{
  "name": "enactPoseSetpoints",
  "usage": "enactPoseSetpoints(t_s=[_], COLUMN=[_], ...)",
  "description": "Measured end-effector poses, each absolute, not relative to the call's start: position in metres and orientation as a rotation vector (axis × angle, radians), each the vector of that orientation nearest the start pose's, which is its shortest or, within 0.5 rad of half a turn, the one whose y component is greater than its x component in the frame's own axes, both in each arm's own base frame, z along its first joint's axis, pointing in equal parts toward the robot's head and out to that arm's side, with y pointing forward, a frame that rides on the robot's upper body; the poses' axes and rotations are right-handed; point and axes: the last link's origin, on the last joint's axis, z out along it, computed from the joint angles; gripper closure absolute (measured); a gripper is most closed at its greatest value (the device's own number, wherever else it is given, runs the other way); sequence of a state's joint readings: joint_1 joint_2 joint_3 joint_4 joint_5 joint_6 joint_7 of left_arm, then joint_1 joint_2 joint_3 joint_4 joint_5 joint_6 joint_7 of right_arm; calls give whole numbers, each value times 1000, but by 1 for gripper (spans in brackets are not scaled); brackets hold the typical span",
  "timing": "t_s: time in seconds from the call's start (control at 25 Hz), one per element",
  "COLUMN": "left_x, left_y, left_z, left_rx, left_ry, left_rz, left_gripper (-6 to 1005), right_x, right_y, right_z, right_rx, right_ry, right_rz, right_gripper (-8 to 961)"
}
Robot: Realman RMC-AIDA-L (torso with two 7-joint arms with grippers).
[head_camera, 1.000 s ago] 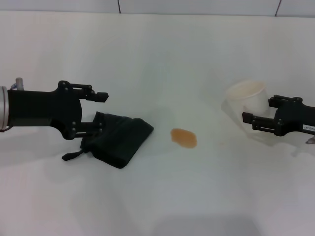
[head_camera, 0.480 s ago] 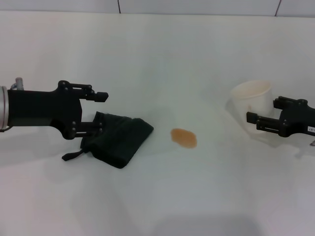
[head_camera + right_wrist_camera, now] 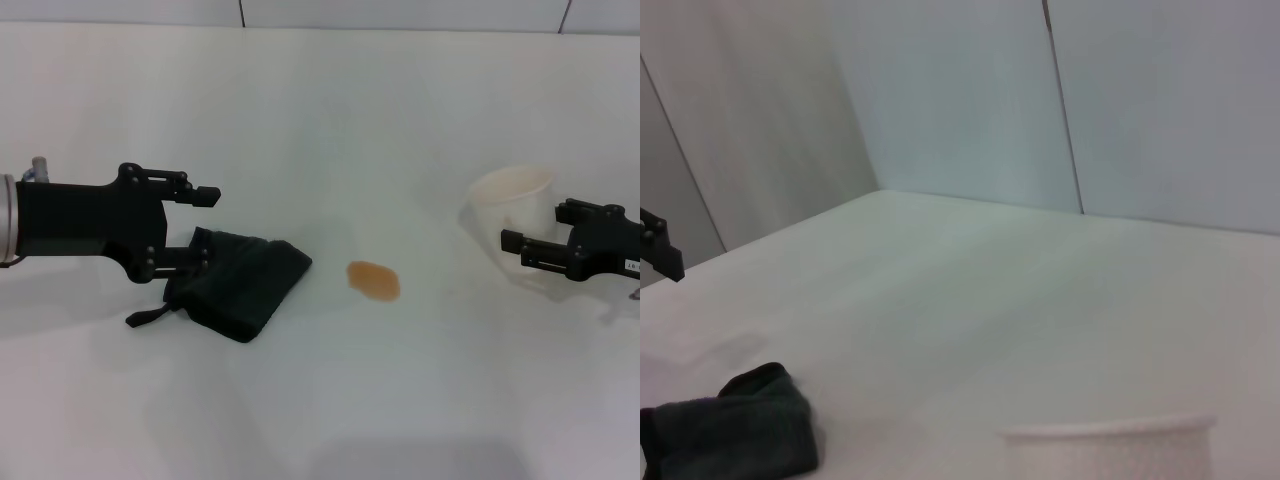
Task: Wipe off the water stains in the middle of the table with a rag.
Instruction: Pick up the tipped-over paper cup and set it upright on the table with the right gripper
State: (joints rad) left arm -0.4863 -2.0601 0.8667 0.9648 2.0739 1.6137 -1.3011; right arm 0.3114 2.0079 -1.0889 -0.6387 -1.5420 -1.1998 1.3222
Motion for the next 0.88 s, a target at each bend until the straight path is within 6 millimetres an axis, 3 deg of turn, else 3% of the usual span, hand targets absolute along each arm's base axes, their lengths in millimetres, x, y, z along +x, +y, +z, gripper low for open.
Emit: enactPoseSetpoints(t_s=[0.88], left_x=[-246], left_y=[333], left_z=[28], left_rx=[-2870], left_ry=[-128], left_rz=[-338], left_gripper=[410], right_x=[328], right_y=[309], right_z=[4], right_rx=[-2384], right_ry=[826], right_rz=[648], right_gripper=[206])
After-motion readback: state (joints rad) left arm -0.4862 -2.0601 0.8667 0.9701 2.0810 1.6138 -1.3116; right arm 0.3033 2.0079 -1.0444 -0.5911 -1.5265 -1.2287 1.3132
